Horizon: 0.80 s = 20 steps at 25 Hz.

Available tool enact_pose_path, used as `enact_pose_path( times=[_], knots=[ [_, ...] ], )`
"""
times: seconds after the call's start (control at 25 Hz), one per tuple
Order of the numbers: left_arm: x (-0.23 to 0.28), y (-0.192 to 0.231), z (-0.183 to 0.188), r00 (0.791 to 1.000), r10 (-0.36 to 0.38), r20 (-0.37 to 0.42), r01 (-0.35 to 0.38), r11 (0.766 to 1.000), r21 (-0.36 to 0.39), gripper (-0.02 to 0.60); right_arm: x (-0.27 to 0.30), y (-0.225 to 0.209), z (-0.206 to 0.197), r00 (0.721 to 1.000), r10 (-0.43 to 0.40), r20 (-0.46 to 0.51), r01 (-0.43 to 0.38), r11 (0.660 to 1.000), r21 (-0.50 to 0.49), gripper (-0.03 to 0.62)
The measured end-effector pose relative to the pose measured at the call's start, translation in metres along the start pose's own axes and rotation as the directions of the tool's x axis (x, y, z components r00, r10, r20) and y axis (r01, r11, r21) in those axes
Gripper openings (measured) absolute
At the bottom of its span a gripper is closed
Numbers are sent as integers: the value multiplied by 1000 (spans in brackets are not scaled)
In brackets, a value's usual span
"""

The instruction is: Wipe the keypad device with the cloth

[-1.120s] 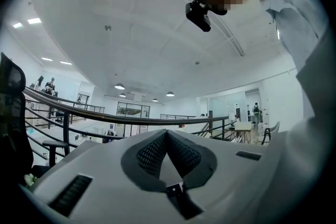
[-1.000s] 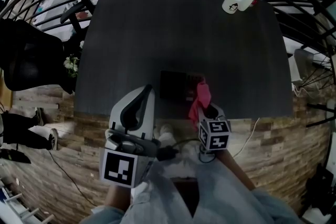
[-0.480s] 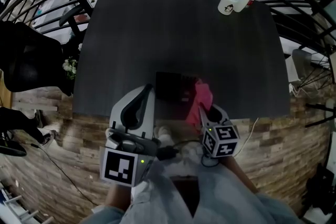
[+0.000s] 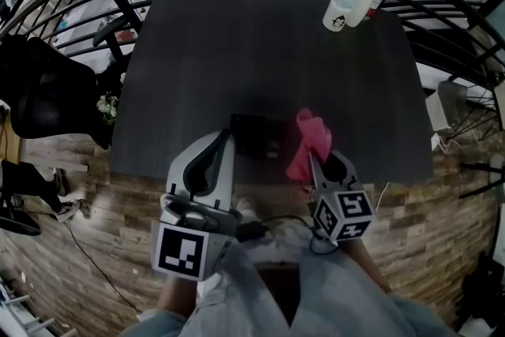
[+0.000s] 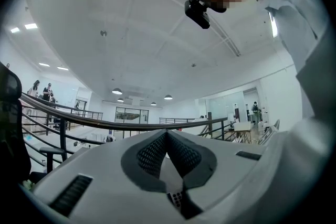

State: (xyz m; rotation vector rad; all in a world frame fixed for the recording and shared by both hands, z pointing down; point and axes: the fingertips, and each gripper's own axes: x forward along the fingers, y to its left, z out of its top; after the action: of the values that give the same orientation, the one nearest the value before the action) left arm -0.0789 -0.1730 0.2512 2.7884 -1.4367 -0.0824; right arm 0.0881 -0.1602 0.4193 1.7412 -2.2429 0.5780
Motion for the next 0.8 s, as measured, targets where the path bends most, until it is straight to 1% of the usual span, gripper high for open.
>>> enact_pose_path(
  times=[0.12, 0.4, 0.6, 0.8],
  knots=[
    [-1, -5, 3, 1000, 2, 7, -2, 1000, 11, 3, -6, -1, 21, 998, 10, 56, -7, 999, -46, 73],
    [-1, -9, 10, 1000, 14, 24, -14, 999, 34, 3, -19, 3, 68, 983, 32, 179, -13, 994, -107, 74],
    [-2, -7, 16, 998, 41, 41, -43, 998, 38, 3, -31, 3, 100, 959, 17, 282, 17, 993, -115, 72],
    [-3, -11, 19, 998, 42, 51, -44, 998, 47, 3, -43, 8, 126, 936, 38, 349, 7, 992, -125, 72]
  ],
)
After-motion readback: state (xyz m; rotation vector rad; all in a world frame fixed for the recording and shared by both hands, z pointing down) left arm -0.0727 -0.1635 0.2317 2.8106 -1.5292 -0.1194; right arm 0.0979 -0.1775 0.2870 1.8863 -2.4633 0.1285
